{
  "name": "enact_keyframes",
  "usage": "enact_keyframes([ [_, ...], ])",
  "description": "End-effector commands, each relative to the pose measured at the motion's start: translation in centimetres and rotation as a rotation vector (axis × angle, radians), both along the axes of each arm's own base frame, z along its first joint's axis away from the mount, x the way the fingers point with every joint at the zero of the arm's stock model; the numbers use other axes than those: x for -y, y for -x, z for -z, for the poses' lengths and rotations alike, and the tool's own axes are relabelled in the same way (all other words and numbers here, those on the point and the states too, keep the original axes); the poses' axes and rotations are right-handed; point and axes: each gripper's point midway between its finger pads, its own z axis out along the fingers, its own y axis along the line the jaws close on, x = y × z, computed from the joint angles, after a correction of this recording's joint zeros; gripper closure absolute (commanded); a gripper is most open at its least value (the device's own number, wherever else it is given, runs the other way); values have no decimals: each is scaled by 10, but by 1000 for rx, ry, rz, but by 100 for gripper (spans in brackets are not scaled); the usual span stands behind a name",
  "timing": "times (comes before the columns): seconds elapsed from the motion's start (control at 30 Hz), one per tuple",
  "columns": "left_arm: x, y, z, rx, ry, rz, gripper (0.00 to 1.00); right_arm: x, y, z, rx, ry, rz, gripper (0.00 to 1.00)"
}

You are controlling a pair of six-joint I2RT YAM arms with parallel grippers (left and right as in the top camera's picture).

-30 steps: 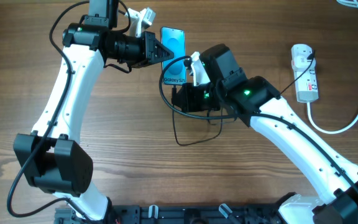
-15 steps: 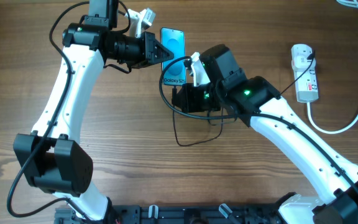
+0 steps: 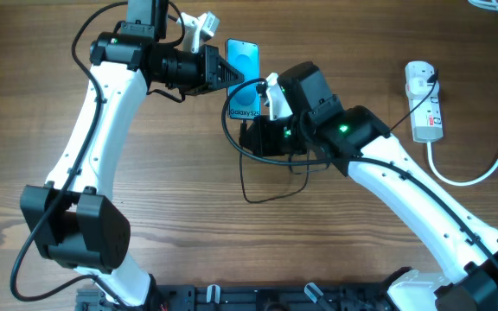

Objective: Plug charger to phone and switch on socket
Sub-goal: 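Push the plug up into the phone's port with the right gripper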

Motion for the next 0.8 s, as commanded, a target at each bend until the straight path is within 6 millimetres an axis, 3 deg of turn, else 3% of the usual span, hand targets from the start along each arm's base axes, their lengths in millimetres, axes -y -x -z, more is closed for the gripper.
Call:
enact_keyframes([
  [0.0, 8, 8, -9, 38, 20, 51, 96, 2, -8, -14, 37, -19, 27, 96],
  [0.77, 7, 10, -8, 24, 17, 53, 96, 9, -18, -16, 76, -15, 24, 96],
])
